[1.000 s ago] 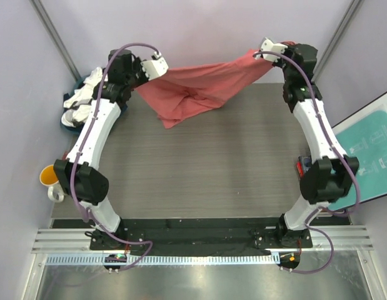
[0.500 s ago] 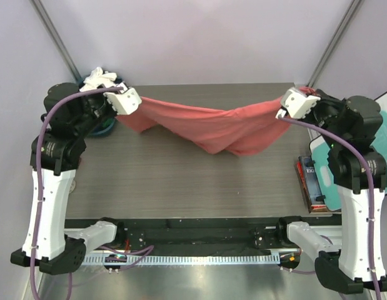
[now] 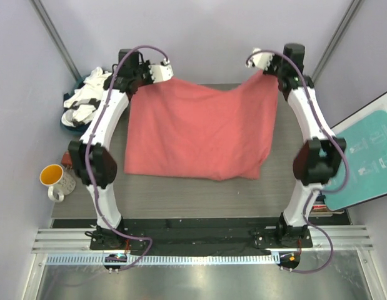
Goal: Fold and stack the t-shirts
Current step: Flatten out the tshirt
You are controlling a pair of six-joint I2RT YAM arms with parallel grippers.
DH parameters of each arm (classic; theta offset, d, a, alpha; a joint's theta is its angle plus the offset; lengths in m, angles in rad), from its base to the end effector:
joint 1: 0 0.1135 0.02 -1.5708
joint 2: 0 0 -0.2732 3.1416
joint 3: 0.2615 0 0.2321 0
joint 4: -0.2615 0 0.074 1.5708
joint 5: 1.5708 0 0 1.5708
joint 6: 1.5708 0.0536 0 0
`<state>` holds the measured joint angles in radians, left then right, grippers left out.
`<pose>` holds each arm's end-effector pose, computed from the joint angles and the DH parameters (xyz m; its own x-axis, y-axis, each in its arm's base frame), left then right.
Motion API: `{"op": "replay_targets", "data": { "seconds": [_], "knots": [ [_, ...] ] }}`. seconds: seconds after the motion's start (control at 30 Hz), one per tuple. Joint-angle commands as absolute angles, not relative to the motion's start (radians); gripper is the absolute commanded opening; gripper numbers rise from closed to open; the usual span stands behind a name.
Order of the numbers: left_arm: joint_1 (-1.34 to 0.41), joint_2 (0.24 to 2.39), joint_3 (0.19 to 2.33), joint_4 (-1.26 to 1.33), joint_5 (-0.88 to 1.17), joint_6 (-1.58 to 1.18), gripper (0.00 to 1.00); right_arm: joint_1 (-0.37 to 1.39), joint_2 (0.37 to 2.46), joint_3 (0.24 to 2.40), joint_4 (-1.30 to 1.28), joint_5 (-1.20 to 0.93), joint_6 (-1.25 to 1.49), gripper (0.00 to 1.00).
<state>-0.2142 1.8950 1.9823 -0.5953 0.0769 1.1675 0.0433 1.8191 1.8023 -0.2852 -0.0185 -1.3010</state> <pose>0.4256 -0.0968 0.3898 0.0687 0.9236 -0.3773 0.5461 0.2816 0.7890 0.4337 0.0198 0.3966 -0.0205 -0.9655 -0.2598 -0.3026 0.2536 -0.9187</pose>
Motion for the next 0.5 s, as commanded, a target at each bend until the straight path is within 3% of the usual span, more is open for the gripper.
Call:
{"op": "replay_targets", "data": {
  "seconds": [0.0,0.1,0.17,0.3,0.47],
  "knots": [
    [-0.186,1.960,2.224,-0.065,-0.031,1.202,0.00,0.011,1.983,2.390,-0.044,0.057,-1.347,0.01],
    [-0.187,1.987,2.270,0.221,-0.040,1.207,0.00,-0.015,2.057,2.595,-0.077,0.029,-1.414,0.01],
    [-0.193,1.938,2.238,0.317,-0.049,1.189,0.00,-0.015,1.973,2.574,-0.069,-0.021,-1.433,0.01],
    [-0.206,1.752,1.984,0.591,-0.009,1.164,0.00,-0.017,1.725,2.274,-0.005,-0.107,-1.447,0.01],
    [-0.216,1.544,1.607,0.600,0.083,1.179,0.00,-0.017,1.556,2.082,-0.083,-0.153,-1.367,0.01]
  ]
}}
